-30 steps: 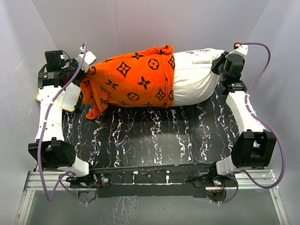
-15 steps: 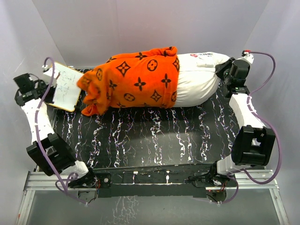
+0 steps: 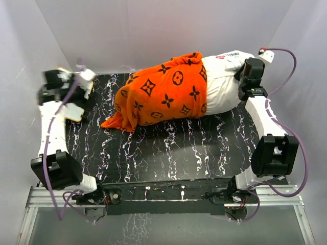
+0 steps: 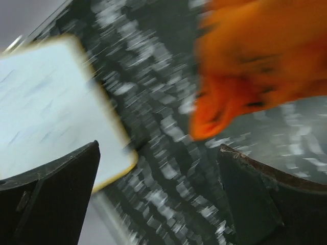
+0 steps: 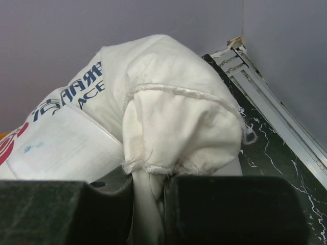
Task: Remove the pillowcase from the pillow
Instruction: Remove the pillow from the pillowcase.
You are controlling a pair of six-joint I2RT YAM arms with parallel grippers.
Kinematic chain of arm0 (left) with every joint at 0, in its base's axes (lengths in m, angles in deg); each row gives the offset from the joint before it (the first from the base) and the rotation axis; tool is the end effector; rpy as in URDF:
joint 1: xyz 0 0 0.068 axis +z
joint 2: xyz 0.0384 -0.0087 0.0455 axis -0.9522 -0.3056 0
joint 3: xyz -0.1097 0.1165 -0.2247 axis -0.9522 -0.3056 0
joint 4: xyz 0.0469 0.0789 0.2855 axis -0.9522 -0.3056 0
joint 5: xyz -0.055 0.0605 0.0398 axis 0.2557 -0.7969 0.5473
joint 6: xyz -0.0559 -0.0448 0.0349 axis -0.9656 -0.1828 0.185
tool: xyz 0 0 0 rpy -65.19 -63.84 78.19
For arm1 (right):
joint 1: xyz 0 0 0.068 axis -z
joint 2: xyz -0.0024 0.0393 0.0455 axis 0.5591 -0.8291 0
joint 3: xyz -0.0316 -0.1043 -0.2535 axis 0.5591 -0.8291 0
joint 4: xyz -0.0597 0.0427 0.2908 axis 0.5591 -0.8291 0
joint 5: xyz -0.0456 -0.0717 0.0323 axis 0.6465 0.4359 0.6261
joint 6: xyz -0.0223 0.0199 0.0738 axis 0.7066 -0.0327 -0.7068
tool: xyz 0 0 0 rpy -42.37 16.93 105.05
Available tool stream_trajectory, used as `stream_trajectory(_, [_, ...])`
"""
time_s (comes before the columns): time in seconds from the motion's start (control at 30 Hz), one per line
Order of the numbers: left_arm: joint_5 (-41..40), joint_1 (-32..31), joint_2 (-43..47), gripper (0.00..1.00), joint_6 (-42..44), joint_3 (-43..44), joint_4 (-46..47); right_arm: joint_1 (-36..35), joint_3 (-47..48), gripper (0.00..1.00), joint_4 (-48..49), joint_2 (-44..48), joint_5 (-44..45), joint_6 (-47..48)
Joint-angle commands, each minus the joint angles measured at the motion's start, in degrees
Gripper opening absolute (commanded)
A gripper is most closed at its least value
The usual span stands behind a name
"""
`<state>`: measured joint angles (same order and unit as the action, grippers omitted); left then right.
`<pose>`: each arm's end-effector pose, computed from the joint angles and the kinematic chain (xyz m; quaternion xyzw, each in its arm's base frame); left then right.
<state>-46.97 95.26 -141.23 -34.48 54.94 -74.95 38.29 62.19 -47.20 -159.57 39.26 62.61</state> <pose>0.3613 0.1161 0.3761 0.2825 0.8285 0.0450 0.4814 0.4350 -0.0497 0.3304 0.2659 0.7492 0.0045 0.6066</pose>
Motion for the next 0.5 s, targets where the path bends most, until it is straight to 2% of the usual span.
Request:
stream_trajectory(0.0, [4.2, -16.7, 6.7, 0.97, -0.6, -11.1, -3.3, -3.8, 7.4, 0.09, -7.6, 0.0, 0.3, 1.8])
stream_trajectory(0.13, [-1.6, -25.3, 3.5, 0.97, -2.9, -17.4, 3.1, -3.9, 9.5, 0.09, -10.8, -0.1, 0.3, 2.0])
stream_trajectory(0.27, [-4.6, -28.3, 0.1, 0.97, -7.3, -23.7, 14.6, -5.3, 12.3, 0.08, -12.9, -1.8, -1.0, 1.3])
stream_trajectory(0.3, [-5.1, -29.1, -1.8, 0.89, -7.7, -23.7, 15.8, -5.7, 13.2, 0.08, -13.8, -2.4, -1.0, 1.3])
stream_trajectory(0.37, [-5.2, -30.1, -5.8, 0.63, -10.3, -21.2, 15.3, -6.4, 14.8, 0.08, -15.0, -3.2, -1.0, 1.9])
stream_trajectory(0.4, [-4.8, -30.3, -7.8, 0.48, -12.2, -19.2, 14.7, -7.0, 15.3, 0.08, -15.3, -3.2, -0.7, 2.4])
stream_trajectory(0.43, [-4.4, -30.4, -9.3, 0.26, -14.0, -17.3, 13.9, -7.7, 15.6, 0.08, -15.3, -3.0, -0.3, 2.8])
stream_trajectory(0.47, [-3.9, -30.3, -10.4, 0.08, -15.5, -15.5, 13.3, -8.3, 15.8, 0.08, -15.3, -2.6, 0.0, 3.3])
